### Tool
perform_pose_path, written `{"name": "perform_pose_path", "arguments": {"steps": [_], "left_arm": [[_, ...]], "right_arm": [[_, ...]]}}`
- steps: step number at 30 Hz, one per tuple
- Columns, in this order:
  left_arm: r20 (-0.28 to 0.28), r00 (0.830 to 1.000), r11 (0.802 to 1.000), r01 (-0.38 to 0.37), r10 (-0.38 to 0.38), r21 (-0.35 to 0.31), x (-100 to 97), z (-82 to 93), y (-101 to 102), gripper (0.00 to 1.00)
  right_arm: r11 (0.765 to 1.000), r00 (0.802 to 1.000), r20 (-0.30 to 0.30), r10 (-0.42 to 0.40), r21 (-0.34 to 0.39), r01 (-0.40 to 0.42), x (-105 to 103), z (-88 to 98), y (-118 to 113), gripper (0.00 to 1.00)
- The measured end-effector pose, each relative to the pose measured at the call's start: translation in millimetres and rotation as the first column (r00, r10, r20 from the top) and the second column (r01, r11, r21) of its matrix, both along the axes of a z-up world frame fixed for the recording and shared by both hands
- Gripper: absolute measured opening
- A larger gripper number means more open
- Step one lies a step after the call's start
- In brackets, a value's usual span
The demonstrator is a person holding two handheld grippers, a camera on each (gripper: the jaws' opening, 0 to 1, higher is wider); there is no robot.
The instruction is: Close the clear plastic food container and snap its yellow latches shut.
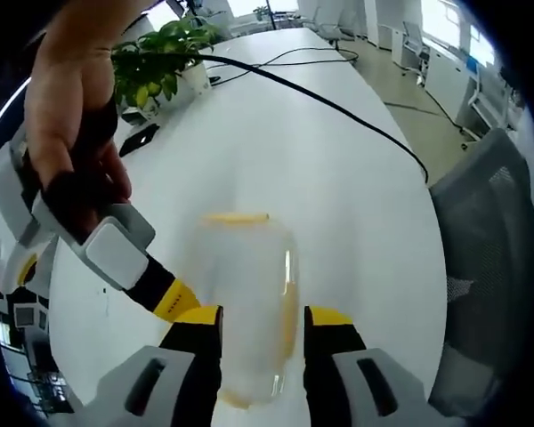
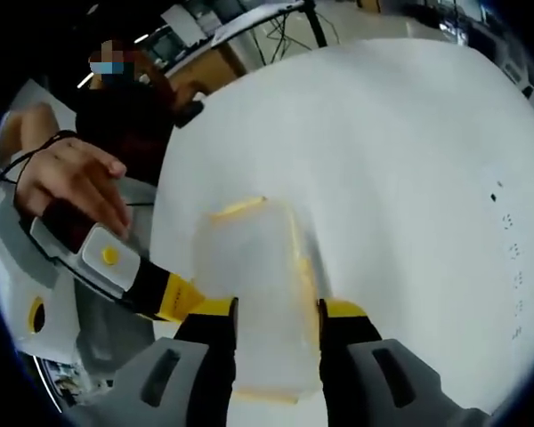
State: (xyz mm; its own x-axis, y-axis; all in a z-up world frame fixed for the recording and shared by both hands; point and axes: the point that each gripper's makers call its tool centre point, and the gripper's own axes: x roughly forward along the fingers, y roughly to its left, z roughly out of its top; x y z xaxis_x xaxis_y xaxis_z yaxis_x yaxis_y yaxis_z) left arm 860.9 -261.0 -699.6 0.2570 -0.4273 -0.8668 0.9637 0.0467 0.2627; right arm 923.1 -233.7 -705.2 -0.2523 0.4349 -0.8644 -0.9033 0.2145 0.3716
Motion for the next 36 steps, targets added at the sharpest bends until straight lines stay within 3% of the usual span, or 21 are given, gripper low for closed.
{"name": "perform_pose_path", "arguments": {"steps": [5,15,17,23,36], "left_arm": [[0.009,1.000,1.000,-0.019,0.019,-0.011,-0.5,9.8,7,0.29],[0.045,0.996,0.997,-0.072,0.072,0.006,7.2,25.4,33,0.29],[0.048,0.995,0.996,-0.084,0.084,0.012,8.8,26.6,38,0.29],[0.053,0.991,0.992,-0.126,0.125,0.004,13.5,31.9,51,0.28],[0.018,0.979,0.979,-0.204,0.205,-0.025,14.8,33.9,68,0.30]], "right_arm": [[1.000,1.000,0.020,-0.015,0.001,0.015,2,9.7,-3,0.33],[1.000,0.998,0.061,-0.013,-0.012,0.013,-16,28.4,-14,0.33],[1.000,0.998,0.065,-0.017,-0.013,0.018,-11,28.0,-17,0.33],[0.999,0.997,0.079,-0.019,-0.028,0.021,-23,32.1,-27,0.34],[0.998,0.993,0.106,-0.057,-0.019,0.059,-43,37.8,-45,0.36]]}}
